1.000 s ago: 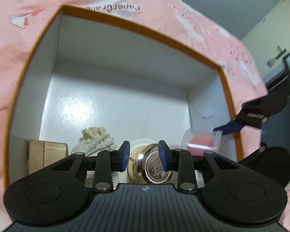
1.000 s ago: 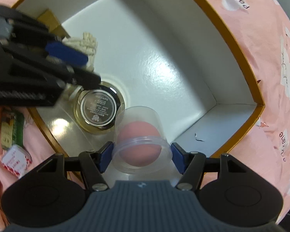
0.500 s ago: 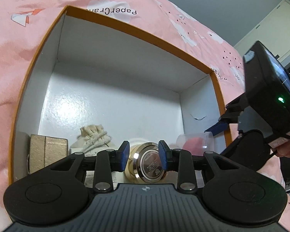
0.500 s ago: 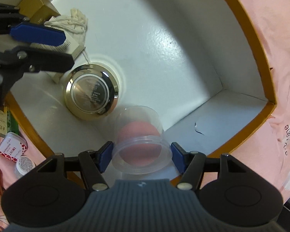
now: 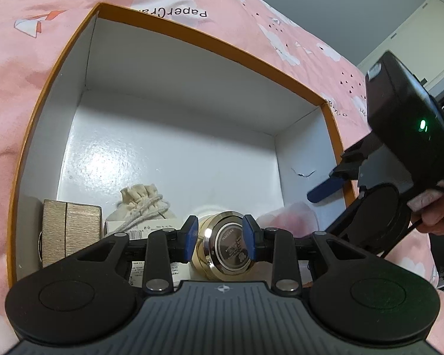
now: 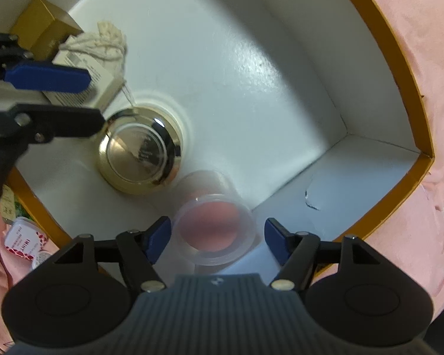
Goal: Organize rigid objects
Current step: 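Lower the clear pink-sponge cup into the box and open the right tool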
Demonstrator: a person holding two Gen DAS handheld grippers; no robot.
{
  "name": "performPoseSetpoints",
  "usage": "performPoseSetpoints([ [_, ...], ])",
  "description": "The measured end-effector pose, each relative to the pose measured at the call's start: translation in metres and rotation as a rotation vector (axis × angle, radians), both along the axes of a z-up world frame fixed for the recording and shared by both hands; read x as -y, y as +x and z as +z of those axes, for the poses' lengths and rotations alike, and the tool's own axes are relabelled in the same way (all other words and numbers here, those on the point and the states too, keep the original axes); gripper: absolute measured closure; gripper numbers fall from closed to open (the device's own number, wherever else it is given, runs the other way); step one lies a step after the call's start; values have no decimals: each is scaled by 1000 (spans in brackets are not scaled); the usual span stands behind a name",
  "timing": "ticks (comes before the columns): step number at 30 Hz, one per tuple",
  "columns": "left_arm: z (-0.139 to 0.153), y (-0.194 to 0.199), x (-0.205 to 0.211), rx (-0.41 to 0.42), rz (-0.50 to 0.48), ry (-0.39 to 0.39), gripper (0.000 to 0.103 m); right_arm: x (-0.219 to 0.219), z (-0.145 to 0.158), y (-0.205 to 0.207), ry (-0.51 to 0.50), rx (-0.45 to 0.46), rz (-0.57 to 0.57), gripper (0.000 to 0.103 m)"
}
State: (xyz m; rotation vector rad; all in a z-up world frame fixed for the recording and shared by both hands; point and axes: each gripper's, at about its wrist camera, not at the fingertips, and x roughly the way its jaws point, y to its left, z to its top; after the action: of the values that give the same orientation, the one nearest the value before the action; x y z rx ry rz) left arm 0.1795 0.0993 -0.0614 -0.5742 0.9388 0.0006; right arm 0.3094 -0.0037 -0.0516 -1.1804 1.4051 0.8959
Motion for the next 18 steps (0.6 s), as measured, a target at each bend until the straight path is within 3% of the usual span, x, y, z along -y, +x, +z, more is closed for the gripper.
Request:
performPoseSetpoints([
  [4, 0, 0, 4, 2, -12, 8, 67, -1, 4, 8, 59, -30, -56, 35],
  [7, 0, 0, 5, 0, -15, 6, 67, -2, 4, 12, 67, -35, -92, 44],
  [18, 4, -3, 13, 2, -43, 40, 67, 3, 0, 1, 53, -68, -103, 41],
])
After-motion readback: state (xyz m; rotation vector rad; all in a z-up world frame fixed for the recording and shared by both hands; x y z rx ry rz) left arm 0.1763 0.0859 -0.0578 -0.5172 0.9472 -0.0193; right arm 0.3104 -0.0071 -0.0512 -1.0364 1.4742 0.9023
